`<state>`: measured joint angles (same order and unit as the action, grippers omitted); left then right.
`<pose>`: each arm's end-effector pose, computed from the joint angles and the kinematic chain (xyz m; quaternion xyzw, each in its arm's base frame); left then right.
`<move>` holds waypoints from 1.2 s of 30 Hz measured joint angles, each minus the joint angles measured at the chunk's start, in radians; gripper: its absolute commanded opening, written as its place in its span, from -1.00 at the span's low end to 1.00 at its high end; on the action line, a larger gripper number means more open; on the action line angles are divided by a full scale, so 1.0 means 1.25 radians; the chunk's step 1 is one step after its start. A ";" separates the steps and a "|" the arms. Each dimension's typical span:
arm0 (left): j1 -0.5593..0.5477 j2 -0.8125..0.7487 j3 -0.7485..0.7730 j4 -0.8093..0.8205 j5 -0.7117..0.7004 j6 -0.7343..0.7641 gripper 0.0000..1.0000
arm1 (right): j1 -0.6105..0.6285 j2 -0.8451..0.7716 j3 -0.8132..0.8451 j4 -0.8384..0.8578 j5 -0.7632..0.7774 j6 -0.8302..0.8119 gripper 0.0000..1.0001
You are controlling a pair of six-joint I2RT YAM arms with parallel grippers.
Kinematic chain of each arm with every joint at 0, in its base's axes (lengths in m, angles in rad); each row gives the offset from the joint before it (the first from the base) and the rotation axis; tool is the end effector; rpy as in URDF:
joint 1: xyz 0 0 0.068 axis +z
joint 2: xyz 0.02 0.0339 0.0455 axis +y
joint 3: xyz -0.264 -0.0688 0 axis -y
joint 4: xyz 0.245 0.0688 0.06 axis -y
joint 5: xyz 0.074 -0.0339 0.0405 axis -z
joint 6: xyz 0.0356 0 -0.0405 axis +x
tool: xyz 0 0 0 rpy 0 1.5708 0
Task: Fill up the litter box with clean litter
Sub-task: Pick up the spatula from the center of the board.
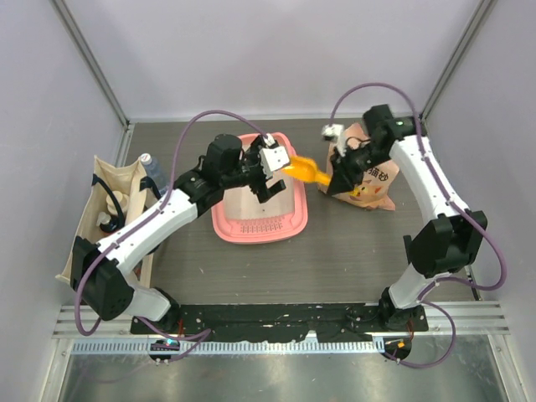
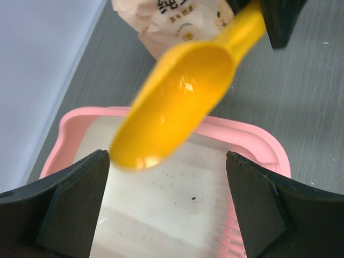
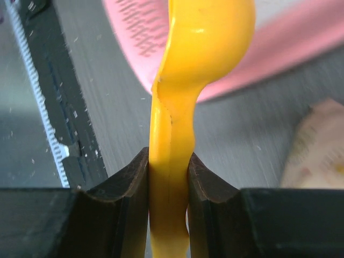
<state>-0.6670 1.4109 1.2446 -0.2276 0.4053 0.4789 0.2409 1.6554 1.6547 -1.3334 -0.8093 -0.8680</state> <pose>0.2491 -0.2140 0.3518 0.5356 0.6241 -0.2177 0.5256 0.2954 0.0991 0.3406 -0.5201 0.7516 0.3384 0.2238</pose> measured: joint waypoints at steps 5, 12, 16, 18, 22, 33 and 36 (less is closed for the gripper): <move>0.001 0.009 0.014 0.017 -0.033 -0.061 0.83 | -0.192 0.023 0.124 0.001 0.029 0.119 -0.97; 0.000 0.126 0.126 0.063 -0.016 -0.165 0.79 | -0.341 0.003 0.076 0.015 0.008 0.215 -0.97; 0.000 0.195 0.189 0.081 -0.016 -0.209 0.79 | -0.378 -0.033 -0.064 0.007 -0.019 0.269 -0.98; 0.000 0.220 0.208 0.086 -0.015 -0.224 0.79 | -0.389 -0.050 -0.109 -0.013 -0.021 0.286 -0.98; 0.000 0.237 0.220 0.090 -0.010 -0.253 0.79 | -0.377 -0.068 -0.110 -0.019 -0.063 0.299 -0.97; -0.002 0.230 0.302 -0.142 0.199 -0.076 0.53 | -0.053 -0.060 -0.078 -0.020 -0.031 0.159 -0.97; -0.007 0.224 0.343 -0.268 0.227 0.030 0.35 | -0.008 -0.046 0.003 -0.024 -0.002 0.118 -0.97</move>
<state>-0.6754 1.6905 1.6733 -0.5629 0.6888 0.5163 0.2310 1.5982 1.6588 -1.3632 -0.8112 -0.7208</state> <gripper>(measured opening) 0.757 0.329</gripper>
